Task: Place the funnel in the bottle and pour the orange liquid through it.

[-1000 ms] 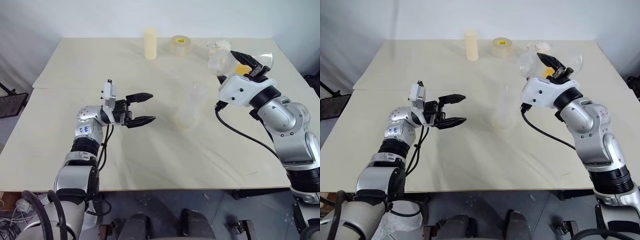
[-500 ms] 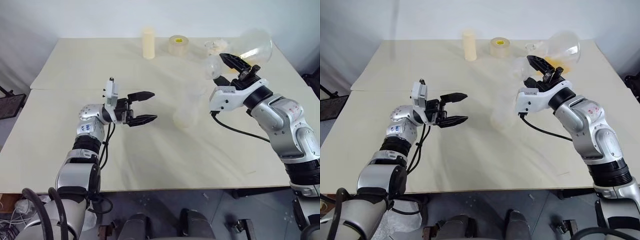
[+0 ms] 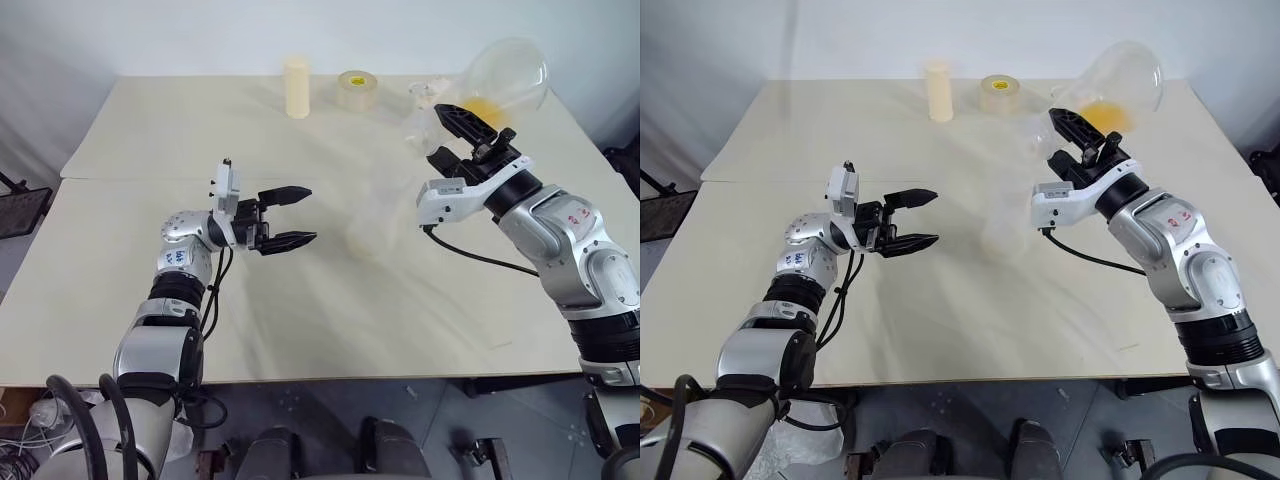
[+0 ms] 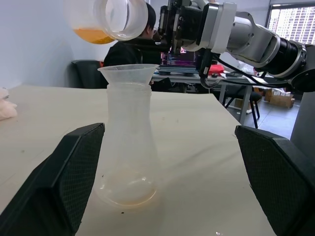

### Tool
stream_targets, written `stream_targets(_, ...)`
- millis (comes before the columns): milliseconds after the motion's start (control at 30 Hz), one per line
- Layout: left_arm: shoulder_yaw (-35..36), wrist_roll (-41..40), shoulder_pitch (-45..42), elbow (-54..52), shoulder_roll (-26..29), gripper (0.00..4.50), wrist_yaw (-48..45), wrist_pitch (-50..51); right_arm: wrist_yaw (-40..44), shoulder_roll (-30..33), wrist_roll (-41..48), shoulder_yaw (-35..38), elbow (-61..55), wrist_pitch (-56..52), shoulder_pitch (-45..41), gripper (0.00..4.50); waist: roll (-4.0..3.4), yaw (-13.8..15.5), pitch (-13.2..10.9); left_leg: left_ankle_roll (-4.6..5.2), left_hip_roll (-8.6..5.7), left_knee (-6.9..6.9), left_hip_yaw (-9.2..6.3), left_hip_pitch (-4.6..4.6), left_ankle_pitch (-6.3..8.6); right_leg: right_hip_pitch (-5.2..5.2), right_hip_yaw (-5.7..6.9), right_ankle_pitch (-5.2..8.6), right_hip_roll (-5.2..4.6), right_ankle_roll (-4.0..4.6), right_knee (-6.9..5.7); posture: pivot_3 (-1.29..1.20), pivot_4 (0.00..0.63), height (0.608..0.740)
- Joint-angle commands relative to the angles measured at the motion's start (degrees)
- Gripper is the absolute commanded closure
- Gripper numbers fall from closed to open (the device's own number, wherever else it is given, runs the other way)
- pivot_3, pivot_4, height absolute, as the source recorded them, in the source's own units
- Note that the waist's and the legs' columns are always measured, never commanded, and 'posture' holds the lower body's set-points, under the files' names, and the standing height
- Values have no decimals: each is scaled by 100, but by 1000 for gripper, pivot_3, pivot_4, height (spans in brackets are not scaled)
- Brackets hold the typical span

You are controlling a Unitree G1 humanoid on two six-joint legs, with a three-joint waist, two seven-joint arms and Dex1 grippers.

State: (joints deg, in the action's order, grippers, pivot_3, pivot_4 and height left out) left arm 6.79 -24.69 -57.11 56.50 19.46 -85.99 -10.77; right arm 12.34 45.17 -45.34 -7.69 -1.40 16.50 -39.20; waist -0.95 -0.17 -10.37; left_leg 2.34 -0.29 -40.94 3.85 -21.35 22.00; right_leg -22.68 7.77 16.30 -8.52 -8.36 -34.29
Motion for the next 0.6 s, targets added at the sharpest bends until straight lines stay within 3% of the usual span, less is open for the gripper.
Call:
stream_targets(33,82,-14,-160,-88,0,0,-379,-99,-211,76,-91,51,-29,157,-191,2062,0,-1,0,0,0,0,0,0,0,0,0,0,0,0,0,0,150,740)
stream_targets(600,107,-25,-129,-117,-20,0,-320,-131,-480,111,-374,-22,403,535,-385,2062,0,-4,0,0,0,0,0,0,0,0,0,0,0,0,-2,0,150,740)
